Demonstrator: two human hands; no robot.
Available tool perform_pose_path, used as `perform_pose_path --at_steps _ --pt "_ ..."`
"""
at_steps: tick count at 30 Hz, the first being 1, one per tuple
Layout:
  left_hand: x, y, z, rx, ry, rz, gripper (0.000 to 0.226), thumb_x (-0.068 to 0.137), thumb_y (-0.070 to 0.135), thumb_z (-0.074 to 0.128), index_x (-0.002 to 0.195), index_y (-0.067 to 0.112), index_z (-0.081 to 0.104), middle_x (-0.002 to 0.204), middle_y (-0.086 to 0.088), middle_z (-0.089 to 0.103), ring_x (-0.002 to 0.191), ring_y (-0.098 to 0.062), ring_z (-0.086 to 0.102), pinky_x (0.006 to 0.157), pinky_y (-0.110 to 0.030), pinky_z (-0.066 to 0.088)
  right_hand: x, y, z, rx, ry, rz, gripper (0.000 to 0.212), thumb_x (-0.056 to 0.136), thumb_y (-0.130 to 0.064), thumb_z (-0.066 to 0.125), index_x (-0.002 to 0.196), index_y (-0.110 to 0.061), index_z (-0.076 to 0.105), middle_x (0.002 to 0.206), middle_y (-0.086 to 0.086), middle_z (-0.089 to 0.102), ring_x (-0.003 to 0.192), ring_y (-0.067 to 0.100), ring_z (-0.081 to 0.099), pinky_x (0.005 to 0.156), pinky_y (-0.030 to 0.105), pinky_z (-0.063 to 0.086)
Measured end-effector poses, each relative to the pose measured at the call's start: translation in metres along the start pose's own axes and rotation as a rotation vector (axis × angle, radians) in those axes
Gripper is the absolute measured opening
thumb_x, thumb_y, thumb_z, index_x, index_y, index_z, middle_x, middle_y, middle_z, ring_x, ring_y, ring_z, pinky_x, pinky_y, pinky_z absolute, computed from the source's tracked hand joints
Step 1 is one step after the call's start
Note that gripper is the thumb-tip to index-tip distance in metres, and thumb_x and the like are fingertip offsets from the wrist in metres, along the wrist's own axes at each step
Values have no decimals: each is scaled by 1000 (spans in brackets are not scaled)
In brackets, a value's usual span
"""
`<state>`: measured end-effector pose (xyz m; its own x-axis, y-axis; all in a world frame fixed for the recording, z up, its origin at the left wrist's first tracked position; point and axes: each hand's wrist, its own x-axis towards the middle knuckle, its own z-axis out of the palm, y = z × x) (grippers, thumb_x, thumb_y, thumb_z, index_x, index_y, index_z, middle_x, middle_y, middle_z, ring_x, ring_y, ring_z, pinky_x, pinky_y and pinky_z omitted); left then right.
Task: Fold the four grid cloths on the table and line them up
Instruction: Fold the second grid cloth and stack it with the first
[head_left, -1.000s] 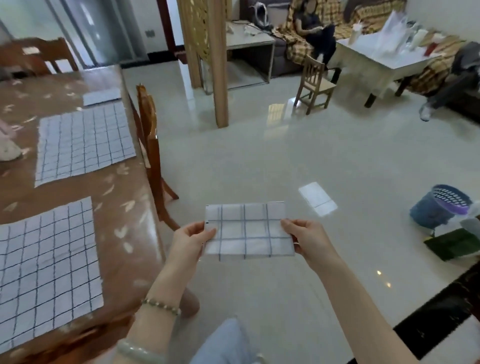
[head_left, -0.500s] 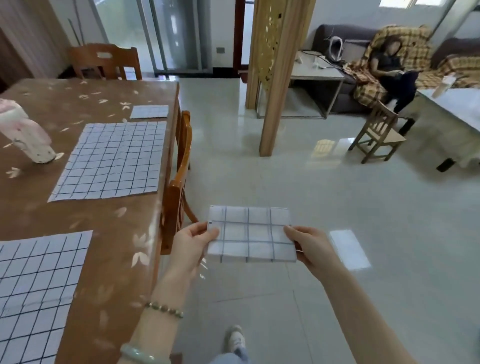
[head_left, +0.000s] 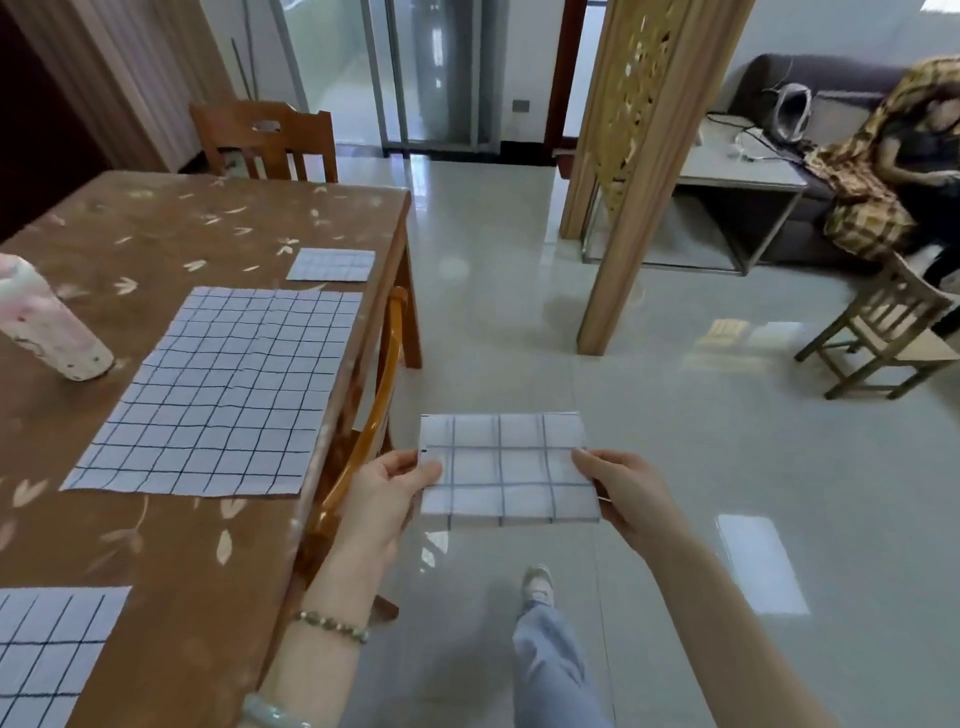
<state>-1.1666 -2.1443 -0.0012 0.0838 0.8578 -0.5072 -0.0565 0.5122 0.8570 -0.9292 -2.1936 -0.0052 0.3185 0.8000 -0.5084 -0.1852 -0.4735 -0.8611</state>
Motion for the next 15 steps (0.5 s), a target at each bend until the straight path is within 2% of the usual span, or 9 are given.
perform_pose_path --at_steps 7,10,12,15 --pt "108 65 62 -68 112 31 16 86 8 67 101 13 66 81 -1 76 79 -22 72 78 -45 58 152 -90 -6 -60 -135 -5 19 90 -16 61 92 2 67 87 14 67 80 27 65 74 38 51" --pt "149 92 81 -110 169 50 18 86 7 67 103 12 66 88 -4 76 80 -20 72 67 -33 56 207 -130 -1 -99 -174 -22 20 89 -16 62 92 3 68 86 15 67 79 27 64 72 37 49" --pt "173 109 90 -140 204 73 17 86 6 66 102 12 66 91 -5 75 81 -18 72 67 -29 55 241 -154 6 -116 -201 -33 19 89 -15 62 90 2 69 85 16 67 77 27 64 70 36 49" --pt "209 133 95 -162 249 101 17 86 3 66 101 11 67 85 2 76 78 -14 72 70 -29 55 287 -184 22 -137 -247 -42 19 88 -14 63 88 5 68 83 17 66 75 27 63 70 38 49"
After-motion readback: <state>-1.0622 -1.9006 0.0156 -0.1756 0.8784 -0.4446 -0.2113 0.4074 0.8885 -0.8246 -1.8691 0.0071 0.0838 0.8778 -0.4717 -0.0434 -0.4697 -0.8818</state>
